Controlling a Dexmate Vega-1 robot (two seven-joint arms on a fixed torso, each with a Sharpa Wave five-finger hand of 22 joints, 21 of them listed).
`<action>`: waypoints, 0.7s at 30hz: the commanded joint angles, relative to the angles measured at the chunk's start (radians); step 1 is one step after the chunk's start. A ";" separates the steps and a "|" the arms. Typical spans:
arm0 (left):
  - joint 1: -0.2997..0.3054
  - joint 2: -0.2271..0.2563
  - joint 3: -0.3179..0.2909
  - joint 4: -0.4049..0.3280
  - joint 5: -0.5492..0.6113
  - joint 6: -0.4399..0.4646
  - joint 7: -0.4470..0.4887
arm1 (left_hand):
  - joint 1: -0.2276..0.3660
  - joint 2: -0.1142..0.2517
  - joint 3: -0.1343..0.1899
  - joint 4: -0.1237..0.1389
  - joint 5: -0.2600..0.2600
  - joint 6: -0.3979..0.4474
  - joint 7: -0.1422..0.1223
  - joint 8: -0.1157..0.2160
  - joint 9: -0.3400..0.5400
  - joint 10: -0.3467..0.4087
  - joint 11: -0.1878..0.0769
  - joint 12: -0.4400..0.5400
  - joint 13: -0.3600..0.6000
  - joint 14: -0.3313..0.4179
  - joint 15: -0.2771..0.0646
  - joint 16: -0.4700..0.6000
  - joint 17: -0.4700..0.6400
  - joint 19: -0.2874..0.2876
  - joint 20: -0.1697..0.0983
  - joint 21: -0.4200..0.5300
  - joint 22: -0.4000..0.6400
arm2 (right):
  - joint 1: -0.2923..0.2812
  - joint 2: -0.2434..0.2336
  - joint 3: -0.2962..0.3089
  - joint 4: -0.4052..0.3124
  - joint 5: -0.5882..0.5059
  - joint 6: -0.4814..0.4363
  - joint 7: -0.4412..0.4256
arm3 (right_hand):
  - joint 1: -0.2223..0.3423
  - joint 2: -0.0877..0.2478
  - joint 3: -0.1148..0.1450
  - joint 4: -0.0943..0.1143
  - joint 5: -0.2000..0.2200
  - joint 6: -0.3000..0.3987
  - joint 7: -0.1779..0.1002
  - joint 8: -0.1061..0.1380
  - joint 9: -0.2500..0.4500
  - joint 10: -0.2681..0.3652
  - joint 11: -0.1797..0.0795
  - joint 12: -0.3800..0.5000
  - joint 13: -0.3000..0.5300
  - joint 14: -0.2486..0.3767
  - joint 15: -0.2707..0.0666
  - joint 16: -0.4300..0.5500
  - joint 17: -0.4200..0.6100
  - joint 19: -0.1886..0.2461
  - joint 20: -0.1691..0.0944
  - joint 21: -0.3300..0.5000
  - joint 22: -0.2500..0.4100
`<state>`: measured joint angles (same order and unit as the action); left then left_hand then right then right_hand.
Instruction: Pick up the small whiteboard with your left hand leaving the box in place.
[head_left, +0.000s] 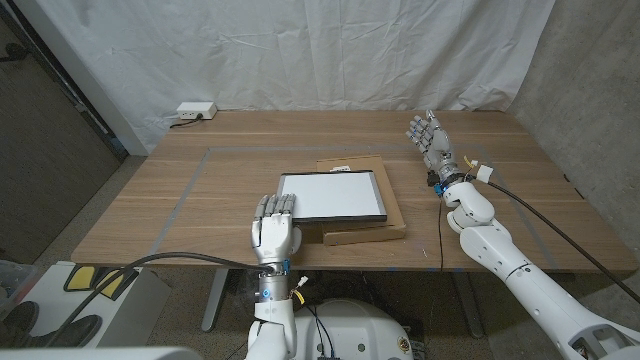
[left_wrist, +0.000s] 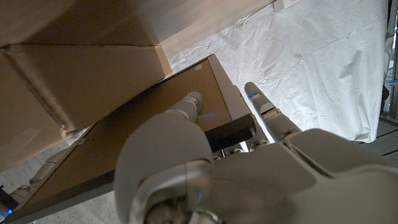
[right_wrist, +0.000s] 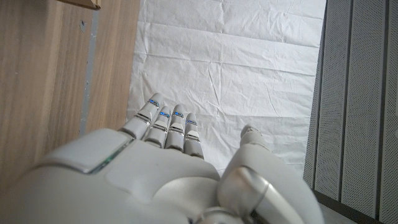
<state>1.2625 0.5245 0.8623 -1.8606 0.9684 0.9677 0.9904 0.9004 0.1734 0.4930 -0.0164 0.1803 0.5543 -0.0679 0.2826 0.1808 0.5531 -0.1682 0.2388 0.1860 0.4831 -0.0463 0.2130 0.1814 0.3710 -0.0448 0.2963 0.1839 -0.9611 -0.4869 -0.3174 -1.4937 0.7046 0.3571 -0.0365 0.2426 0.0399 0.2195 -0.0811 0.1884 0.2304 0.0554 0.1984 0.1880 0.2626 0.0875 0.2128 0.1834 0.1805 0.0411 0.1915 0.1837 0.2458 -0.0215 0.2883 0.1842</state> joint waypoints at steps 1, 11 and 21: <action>-0.001 0.010 -0.015 -0.019 0.008 -0.007 -0.004 | -0.002 0.006 0.009 0.002 -0.001 0.010 0.000 -0.005 0.004 0.002 0.007 -0.001 0.003 -0.005 -0.121 -0.006 0.003 -0.003 -0.094 -0.002 0.002 | 0.003 0.002 0.001 0.003 -0.001 0.003 -0.002 | 0.005 -0.001 0.000 -0.005 0.005 0.010 -0.004 0.001 0.004 0.008 0.000 0.003 0.003 0.010 -0.003 0.003 0.004 0.010 -0.001 -0.001 0.001; -0.005 0.021 -0.024 -0.032 0.023 -0.012 -0.010 | -0.003 0.006 0.016 0.004 -0.001 0.021 0.004 -0.008 0.004 0.012 0.012 -0.004 0.003 -0.001 -0.119 -0.008 0.003 -0.002 -0.094 -0.003 0.002 | -0.001 -0.002 0.004 -0.010 -0.005 0.003 -0.009 | 0.005 0.000 0.000 -0.005 0.006 0.010 -0.003 0.001 0.004 0.007 -0.002 0.003 0.003 0.010 -0.003 0.002 0.004 0.011 -0.001 -0.003 0.001; 0.004 0.033 -0.038 -0.052 0.038 -0.022 -0.009 | -0.001 0.008 0.025 0.004 -0.001 0.027 0.001 -0.014 0.004 0.018 0.010 -0.008 0.003 0.000 -0.116 -0.012 0.003 -0.004 -0.091 -0.005 0.002 | -0.012 -0.005 0.007 -0.023 -0.008 0.007 -0.016 | 0.005 0.000 -0.001 -0.006 0.006 0.010 -0.003 0.000 0.004 0.007 -0.001 0.002 0.003 0.010 -0.003 0.002 0.004 0.012 -0.001 -0.006 0.001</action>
<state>1.2599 0.5448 0.8378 -1.8936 0.9911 0.9563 0.9840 0.9004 0.1734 0.5085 -0.0102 0.1804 0.5721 -0.0642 0.2705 0.1807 0.5602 -0.1610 0.2317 0.1859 0.4831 -0.0463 0.2028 0.1816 0.3711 -0.0447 0.2921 0.1838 -0.9616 -0.4886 -0.3140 -1.5021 0.7009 0.3603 -0.0447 0.2426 0.0398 0.2195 -0.0811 0.1884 0.2304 0.0554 0.1984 0.1880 0.2626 0.0875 0.2128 0.1834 0.1804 0.0412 0.1915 0.1836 0.2457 -0.0215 0.2844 0.1839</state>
